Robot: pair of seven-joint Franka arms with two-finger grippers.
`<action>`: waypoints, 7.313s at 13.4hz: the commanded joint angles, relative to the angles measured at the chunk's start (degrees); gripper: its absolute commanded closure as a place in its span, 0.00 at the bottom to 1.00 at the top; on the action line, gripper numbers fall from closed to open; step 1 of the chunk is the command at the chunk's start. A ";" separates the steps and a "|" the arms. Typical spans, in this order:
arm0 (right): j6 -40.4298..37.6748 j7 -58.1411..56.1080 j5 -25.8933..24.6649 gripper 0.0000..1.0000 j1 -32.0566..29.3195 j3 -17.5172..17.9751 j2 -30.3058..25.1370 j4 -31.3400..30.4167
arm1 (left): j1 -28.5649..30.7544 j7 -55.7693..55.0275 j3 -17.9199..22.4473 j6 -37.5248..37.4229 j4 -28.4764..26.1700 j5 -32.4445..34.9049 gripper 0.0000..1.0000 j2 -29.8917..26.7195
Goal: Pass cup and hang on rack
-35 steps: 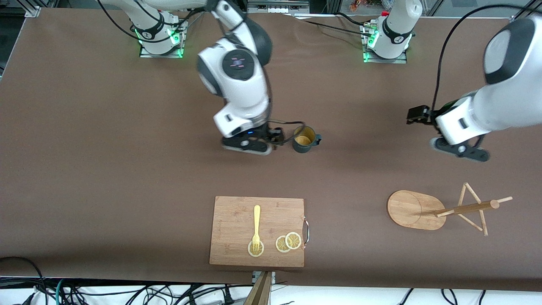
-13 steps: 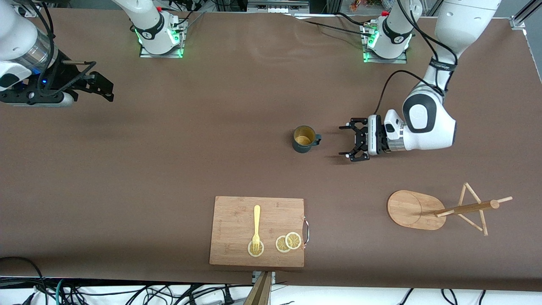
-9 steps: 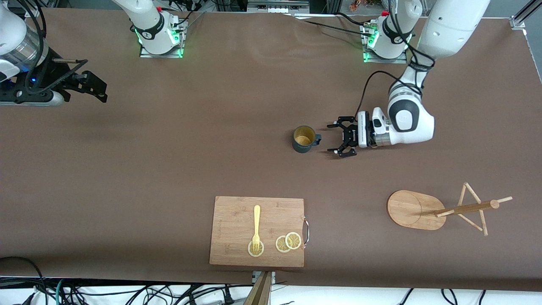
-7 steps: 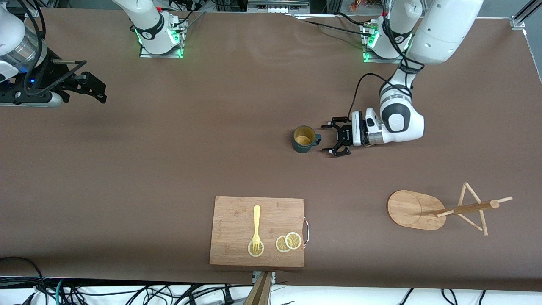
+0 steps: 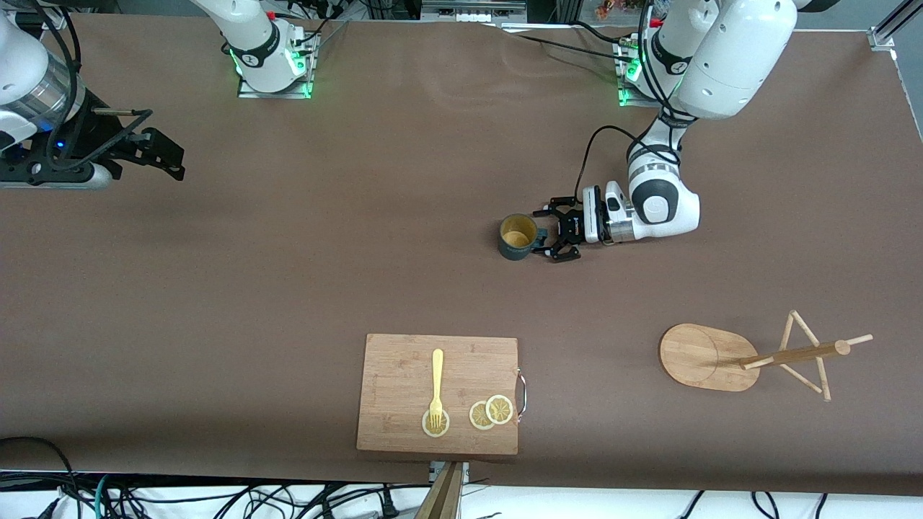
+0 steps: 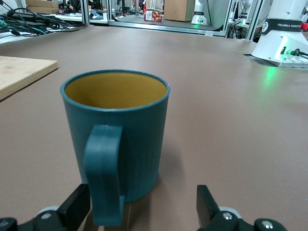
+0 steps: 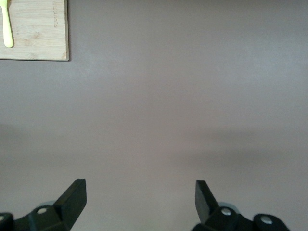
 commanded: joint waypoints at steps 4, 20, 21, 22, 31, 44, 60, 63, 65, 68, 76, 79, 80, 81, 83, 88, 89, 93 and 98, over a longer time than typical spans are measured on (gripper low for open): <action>-0.98 -0.69 0.17 0.00 -0.27 0.65 0.45 1.46 | 0.69 2.41 0.18 -0.54 0.59 -1.30 1.00 -0.32; -1.50 -0.69 0.17 0.00 0.17 0.74 0.36 1.46 | 14.73 -64.87 9.41 -37.34 0.94 6.34 1.00 -9.89; -1.59 -0.78 0.34 0.00 0.08 0.74 0.45 1.46 | 16.40 -68.92 9.67 -40.06 0.94 6.78 1.00 -10.16; -1.59 -0.78 0.34 0.00 0.17 0.74 0.37 1.46 | 17.81 -72.27 10.80 -42.79 1.02 7.66 1.00 -10.51; -1.15 -0.78 0.17 0.00 0.26 0.74 0.45 1.46 | 32.31 -99.96 12.75 -55.73 2.42 8.10 1.00 -9.29; 0.87 -0.78 -1.15 0.00 2.72 0.74 0.45 1.46 | 38.57 -112.38 12.75 -56.18 12.62 -0.60 1.00 0.90; 0.96 -0.69 -1.15 0.00 3.77 0.83 0.45 1.46 | 40.59 -116.95 12.66 -56.00 24.14 -5.08 1.00 11.81; 0.96 -0.69 -1.15 0.00 3.77 0.74 0.45 1.46 | 40.59 -116.60 12.66 -56.52 24.05 -4.03 0.09 11.55; 1.04 -0.69 -1.15 0.00 3.77 0.74 0.45 1.55 | 40.68 -116.16 12.84 -57.23 23.96 1.21 0.00 10.85; 1.04 -0.69 -1.15 0.00 3.77 0.74 0.45 1.55 | 40.50 -116.33 15.47 -56.97 23.79 10.61 0.00 6.30; 1.04 -0.78 -1.15 0.00 3.77 0.83 0.45 1.46 | 35.43 -126.32 18.46 -56.79 25.53 46.55 0.00 -10.49; 0.87 -0.69 -1.15 0.00 3.95 0.83 0.45 1.46 | 27.44 -140.80 18.29 -56.88 34.30 58.08 0.00 -16.21; 1.04 -0.69 -1.15 0.00 4.47 0.83 0.45 1.46 | 23.67 -144.94 18.20 -56.88 37.47 62.81 0.00 -17.88; 1.13 -0.78 -1.15 0.00 4.56 0.83 0.45 1.46 | 21.10 -147.25 17.94 -56.79 39.41 65.90 0.00 -18.77; 1.13 -0.69 -0.98 0.00 4.56 0.83 0.45 1.46 | 16.71 -148.68 16.54 -55.92 42.32 70.91 0.00 -19.21; 0.86 -0.78 -0.36 0.00 3.95 0.39 1.42 1.38 | 8.16 -150.79 8.29 -42.50 44.18 91.82 0.00 -23.08; 0.61 -0.78 -0.36 0.00 3.95 0.39 1.59 1.38 | 8.16 -150.96 7.05 -39.68 44.44 93.43 0.00 -23.78; -2.28 -1.04 -0.45 0.00 4.04 0.39 1.51 1.29 | 8.16 -151.23 6.77 -39.73 45.93 93.88 0.00 -27.12; -3.35 -0.78 -0.54 0.00 4.56 0.74 1.51 1.46 | 8.25 -151.40 6.69 -44.66 47.96 93.62 0.00 -25.90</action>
